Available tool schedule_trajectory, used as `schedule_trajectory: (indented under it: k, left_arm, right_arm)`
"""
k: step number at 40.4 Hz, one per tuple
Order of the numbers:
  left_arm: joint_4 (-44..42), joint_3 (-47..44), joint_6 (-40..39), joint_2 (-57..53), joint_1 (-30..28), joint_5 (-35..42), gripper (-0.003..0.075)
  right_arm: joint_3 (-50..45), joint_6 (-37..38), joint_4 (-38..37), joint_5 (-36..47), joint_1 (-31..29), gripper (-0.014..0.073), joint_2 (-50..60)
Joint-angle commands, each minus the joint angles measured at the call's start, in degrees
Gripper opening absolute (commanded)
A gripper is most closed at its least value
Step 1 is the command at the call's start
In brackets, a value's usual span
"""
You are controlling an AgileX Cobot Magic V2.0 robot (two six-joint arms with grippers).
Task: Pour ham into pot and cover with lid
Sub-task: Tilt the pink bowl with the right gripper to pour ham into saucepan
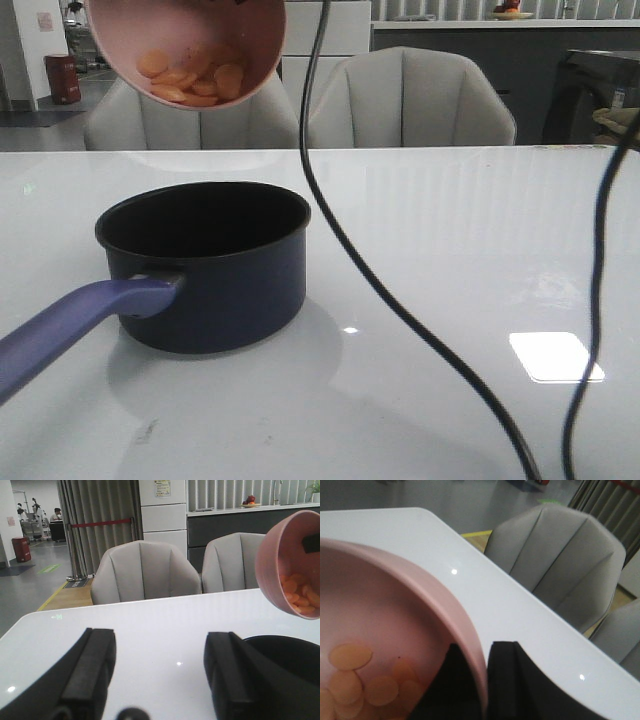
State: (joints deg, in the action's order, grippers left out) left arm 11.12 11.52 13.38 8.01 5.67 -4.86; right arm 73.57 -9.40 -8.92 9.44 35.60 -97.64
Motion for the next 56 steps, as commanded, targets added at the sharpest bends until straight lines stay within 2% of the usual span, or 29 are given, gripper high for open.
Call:
schedule_trajectory:
  k: [1, 4, 11, 17, 26, 41, 49, 56]
  left_arm:
    - [0.11, 1.54, -0.18, 0.49, 0.46, 3.86, 0.0428]
    - [0.11, 1.54, -0.18, 0.49, 0.46, 3.86, 0.0428]
    - [0.11, 1.54, -0.18, 0.49, 0.46, 3.86, 0.0428]
    - [0.11, 1.54, -0.18, 0.49, 0.46, 3.86, 0.0428]
    - [0.11, 1.54, -0.18, 0.49, 0.46, 3.86, 0.0428]
    - [0.11, 1.54, -0.18, 0.49, 0.46, 3.86, 0.0428]
    - [0.11, 1.54, -0.18, 0.49, 0.46, 3.86, 0.0428]
    - [0.11, 1.54, -0.18, 0.49, 0.46, 3.86, 0.0428]
  right_arm:
    - [-0.14, -0.52, -2.35, 12.22, -0.31, 0.0138, 2.81]
    - [-1.6, -2.42, -2.75, 15.43, -0.31, 0.0138, 2.81]
    - [-3.35, -13.69, -2.75, 19.35, -0.31, 0.0138, 2.81]
    - [-3.35, -18.52, -2.26, 22.31, -0.31, 0.0138, 2.81]
    - [-3.38, -30.46, 4.21, 27.71, -0.31, 0.0138, 2.68]
    - [-3.76, -38.23, 4.58, 33.73, 1.07, 0.0138, -2.04]
    - [-5.5, -39.41, 4.85, 40.96, 1.57, 0.0138, -2.14]
    - [-5.5, -40.12, 5.12, 41.73, 1.57, 0.0138, -2.14]
